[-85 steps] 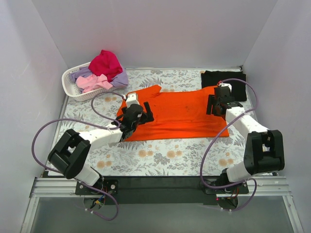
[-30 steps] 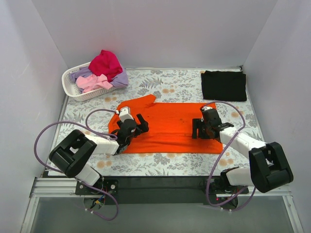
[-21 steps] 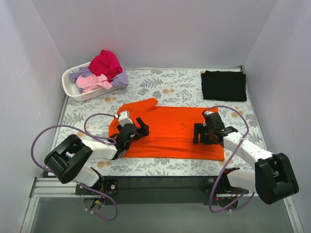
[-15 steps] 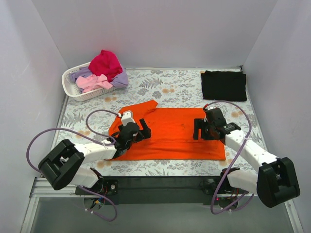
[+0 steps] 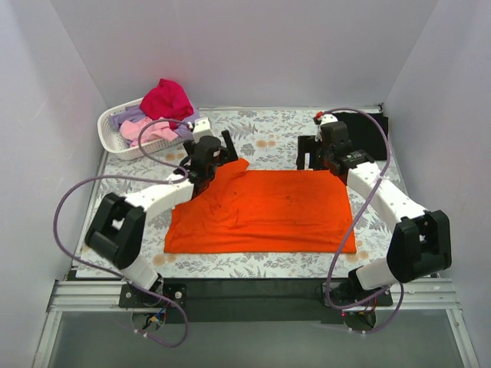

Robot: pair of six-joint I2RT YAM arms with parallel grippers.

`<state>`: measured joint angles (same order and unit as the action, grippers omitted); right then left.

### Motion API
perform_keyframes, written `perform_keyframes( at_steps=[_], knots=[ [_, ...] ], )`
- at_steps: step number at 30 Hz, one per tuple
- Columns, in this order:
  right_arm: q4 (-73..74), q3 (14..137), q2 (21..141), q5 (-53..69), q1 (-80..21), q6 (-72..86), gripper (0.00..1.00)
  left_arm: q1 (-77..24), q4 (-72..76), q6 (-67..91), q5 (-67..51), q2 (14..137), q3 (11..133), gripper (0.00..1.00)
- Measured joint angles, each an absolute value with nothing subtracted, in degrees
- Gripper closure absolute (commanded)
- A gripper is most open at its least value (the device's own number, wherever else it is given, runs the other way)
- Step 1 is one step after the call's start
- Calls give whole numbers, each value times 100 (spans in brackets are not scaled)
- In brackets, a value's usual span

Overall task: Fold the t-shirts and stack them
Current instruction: Fold the tshirt

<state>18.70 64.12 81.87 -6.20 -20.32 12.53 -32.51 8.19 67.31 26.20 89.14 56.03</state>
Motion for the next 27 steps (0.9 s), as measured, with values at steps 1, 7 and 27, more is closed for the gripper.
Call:
perform_keyframes(
  at_steps=[1, 7, 27],
  knots=[
    [1865, 6431, 8296, -569, -1957, 1223, 22, -3190, 823, 6536, 2628, 9317, 5833, 7],
    [1765, 6423, 8578, -272, -1444, 1175, 22, -3170, 766, 5852, 2596, 10785, 6436, 10],
    [1330, 6027, 8464, 281, -1087, 1175, 22, -2834, 930, 5227, 2281, 11321, 6840, 26]
  ],
)
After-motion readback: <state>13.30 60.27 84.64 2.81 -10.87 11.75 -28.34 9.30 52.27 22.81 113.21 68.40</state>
